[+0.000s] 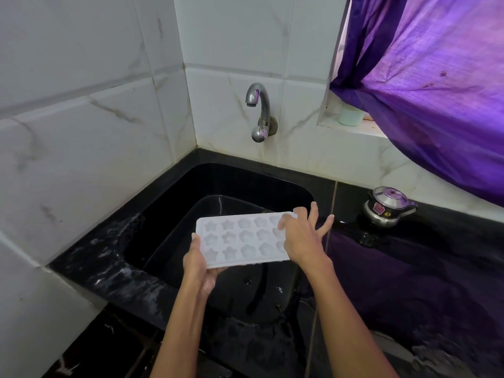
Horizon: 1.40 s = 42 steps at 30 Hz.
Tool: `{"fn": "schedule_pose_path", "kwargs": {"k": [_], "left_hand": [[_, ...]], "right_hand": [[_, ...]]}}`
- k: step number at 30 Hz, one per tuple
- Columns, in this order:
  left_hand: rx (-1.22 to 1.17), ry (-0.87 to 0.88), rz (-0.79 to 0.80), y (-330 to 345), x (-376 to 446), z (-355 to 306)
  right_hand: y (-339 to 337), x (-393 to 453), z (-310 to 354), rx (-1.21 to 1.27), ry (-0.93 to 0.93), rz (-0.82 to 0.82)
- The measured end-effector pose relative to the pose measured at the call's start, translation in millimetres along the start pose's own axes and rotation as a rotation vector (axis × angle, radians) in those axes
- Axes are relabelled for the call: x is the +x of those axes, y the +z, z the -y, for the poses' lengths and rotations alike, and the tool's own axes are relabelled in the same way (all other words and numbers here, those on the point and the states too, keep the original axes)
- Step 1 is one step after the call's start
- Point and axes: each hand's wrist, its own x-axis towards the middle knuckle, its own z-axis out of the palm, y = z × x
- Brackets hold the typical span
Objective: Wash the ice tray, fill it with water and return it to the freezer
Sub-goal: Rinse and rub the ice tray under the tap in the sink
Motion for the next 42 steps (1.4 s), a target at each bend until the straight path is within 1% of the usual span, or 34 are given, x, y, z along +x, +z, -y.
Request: {"fn": "schedule_pose_path", "kwargs": {"k": [3,5,11,19,22,35,42], "left_hand": [[-0.003,0.006,0.003,1.9,-1.4,0.2],[0.0,0.007,0.003,2.9,-2.3,1.0],[-0.008,0.005,0.001,5.6,-5.2,3.1],[0.004,0.004,-0.005,6.0,-7.9,6.0],[0.002,0.007,-0.009,5.5,-7.5,4.8],[-0.007,-0.007,-0.011,3.8,-5.2,5.6],[-0.002,-0.008,-0.001,1.7,-4.7,3.7]], "right_hand": [[2.0,2.5,1.7,0.004,-0.061,-0.054],[2.7,2.2,4.4,-0.009,-0.098,-0.024],[6.9,-1.9,11.2,-0.07,-0.127,0.077],[2.1,-3.6,10.3,-0.042,-0.098,0.12],[6.0,-3.6,13.6,-0.049,-0.101,0.095],[8.1,-6.5,13.5,-0.052,-0.095,0.122],[8.2,-7.1,19.4,-0.064,-0.085,0.103]]}}
